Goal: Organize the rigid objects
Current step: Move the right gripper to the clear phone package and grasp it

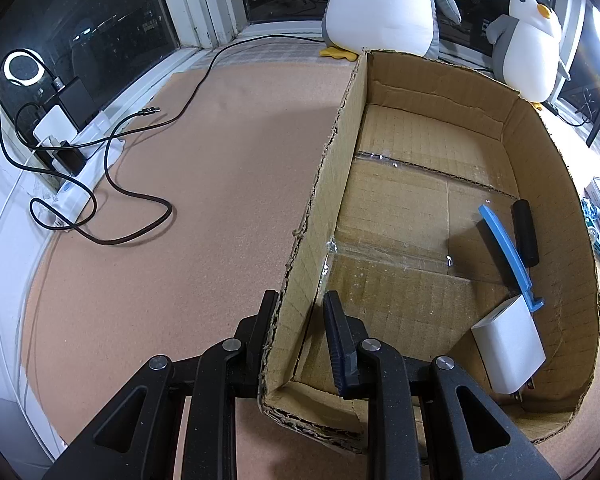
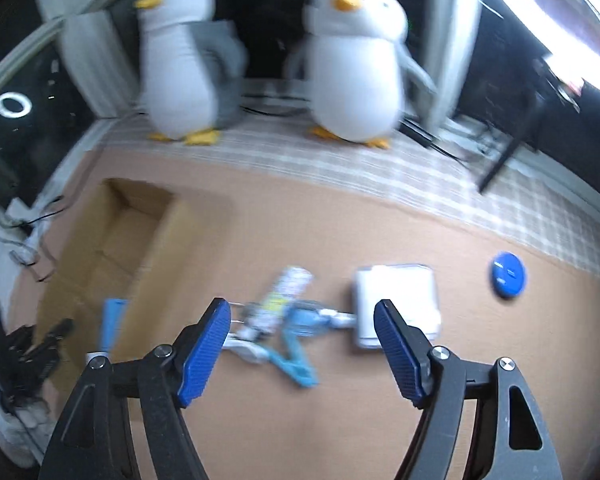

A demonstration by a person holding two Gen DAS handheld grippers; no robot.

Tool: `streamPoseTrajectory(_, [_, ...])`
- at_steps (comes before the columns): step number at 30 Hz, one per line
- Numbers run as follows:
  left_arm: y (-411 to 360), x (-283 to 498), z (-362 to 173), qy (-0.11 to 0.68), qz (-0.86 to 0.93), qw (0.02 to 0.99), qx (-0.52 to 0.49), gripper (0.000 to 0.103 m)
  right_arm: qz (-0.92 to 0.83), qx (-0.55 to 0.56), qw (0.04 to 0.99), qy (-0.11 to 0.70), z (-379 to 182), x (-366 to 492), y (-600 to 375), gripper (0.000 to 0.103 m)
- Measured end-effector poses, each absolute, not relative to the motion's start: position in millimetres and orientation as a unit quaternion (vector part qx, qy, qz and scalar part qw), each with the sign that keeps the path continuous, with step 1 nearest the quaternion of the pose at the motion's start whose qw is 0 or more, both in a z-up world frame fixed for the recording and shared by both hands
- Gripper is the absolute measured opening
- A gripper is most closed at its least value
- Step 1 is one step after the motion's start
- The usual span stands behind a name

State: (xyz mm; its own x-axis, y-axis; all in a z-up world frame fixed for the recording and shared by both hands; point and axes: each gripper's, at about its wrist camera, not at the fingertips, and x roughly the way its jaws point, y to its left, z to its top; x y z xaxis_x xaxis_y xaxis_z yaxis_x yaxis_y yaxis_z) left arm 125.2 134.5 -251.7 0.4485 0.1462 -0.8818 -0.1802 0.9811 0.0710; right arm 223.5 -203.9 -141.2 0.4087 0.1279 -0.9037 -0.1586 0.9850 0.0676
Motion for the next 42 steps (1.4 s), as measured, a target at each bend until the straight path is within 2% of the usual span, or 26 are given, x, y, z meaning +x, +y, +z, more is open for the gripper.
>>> streamPoseTrajectory(7, [134.8,125.0,-252.4,0.517,0.096,0.851,-0.015,0.024,0.051,0.030,0.815,0.576,-169.2,247.7,-266.3,0.070])
streamPoseTrajectory(16, [135.2,124.6,-253.2,0.517,0.097,0.850,-0.014,0.025,0.061,0.061,0.784,0.615,-203.2,271.0,-279.5,0.072])
streamPoseTrajectory(31, [135.4,125.1,-253.0,0.518,0.096,0.850,-0.012,0.025,0.029,-0.047,0.765,0.641,-231.4,289.3,-248.0,0.073])
streamPoseTrajectory(39, [134.6,125.4,-252.8,0.518,0.097,0.850,-0.012,0.025,0.002,-0.051,0.763,0.644,-233.6,288.6,-256.4,0.072])
streamPoseTrajectory(42, [134.2,125.7,-252.8,0.518,0.097,0.850,-0.012,0.025,0.004,-0.041,0.764,0.644,-234.7,284.1,-262.7,0.069])
